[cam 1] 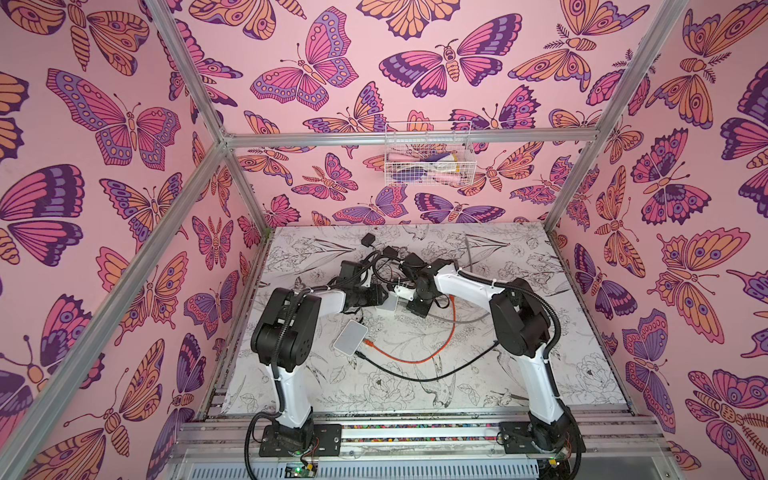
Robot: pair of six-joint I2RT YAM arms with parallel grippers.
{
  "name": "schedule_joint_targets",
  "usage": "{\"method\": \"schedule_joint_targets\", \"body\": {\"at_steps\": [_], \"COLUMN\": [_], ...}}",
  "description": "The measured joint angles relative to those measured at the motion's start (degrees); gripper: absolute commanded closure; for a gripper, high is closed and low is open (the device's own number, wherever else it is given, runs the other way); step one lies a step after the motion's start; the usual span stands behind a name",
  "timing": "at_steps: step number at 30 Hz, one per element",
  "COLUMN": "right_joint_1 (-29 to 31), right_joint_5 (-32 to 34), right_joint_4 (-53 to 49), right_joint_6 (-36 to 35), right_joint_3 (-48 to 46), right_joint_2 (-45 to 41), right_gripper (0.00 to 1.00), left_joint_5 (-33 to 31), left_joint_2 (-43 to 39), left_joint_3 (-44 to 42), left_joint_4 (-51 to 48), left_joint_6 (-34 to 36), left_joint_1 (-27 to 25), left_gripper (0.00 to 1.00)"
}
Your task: Insert the plug into the switch port
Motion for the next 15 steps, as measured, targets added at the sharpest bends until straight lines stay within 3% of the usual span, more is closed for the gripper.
{"method": "schedule_joint_targets", "body": {"at_steps": [15], "right_joint_1": [0.66], "right_joint_5": [-2.80], "right_joint_4": [0.63], "right_joint_6": [1.01], "right_joint_3": [-1.20], "right_joint_2": [-0.85], "right_gripper": [1.00], "left_joint_5": [-0.70], "left_joint_2": [-0.15], "left_joint_3": [-0.50], "left_joint_4": [0.61], "left_joint_6": [0.02], "left_joint_1": [0.00], "left_gripper": [0.54]}}
